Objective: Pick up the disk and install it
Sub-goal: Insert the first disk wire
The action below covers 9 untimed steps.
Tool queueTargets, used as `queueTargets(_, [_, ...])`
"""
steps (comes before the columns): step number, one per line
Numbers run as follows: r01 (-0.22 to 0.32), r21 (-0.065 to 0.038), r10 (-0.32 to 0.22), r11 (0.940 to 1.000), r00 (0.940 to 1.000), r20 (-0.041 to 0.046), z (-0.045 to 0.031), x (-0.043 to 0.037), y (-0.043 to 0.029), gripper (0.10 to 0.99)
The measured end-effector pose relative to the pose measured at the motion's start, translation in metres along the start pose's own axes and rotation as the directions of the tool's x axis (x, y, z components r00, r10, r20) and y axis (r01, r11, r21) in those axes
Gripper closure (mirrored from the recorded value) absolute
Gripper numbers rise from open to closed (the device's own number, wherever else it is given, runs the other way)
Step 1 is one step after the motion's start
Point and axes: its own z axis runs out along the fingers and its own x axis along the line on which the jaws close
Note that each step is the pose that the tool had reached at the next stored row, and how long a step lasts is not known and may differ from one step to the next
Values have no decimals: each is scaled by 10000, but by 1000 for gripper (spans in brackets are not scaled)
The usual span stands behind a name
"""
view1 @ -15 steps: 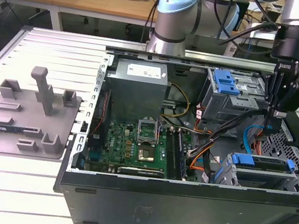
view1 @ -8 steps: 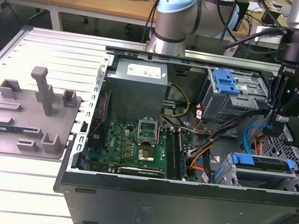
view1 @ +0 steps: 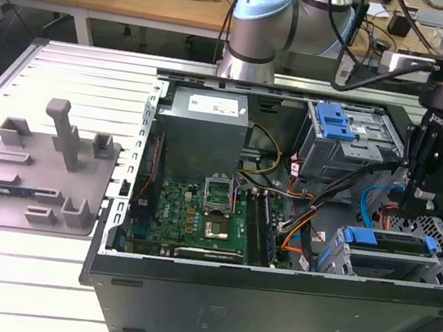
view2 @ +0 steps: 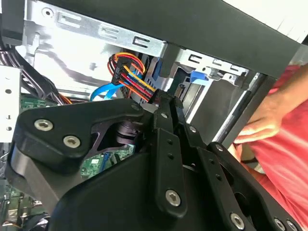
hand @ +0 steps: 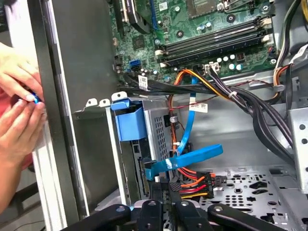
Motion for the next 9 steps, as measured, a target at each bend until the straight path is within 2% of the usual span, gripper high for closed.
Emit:
queueTargets(1, [0, -28, 1, 10000, 9999, 169, 12, 32, -5, 922])
queueTargets(3, [0, -67, 2, 10000, 9992, 396, 26, 69, -11, 922])
queueTargets(4, [1, -101, 5, 9999, 9982, 600, 38, 103, -17, 922])
queueTargets(6, [2, -136, 9, 9999, 9967, 809, 52, 142, -24, 922])
queueTargets(7, [4, -161, 12, 9999, 9954, 955, 60, 173, -29, 922])
queueTargets(8, [5, -178, 14, 9998, 9944, 1057, 67, 199, -33, 922])
queueTargets(9, [6, -185, 15, 9998, 9940, 1095, 69, 214, -35, 922])
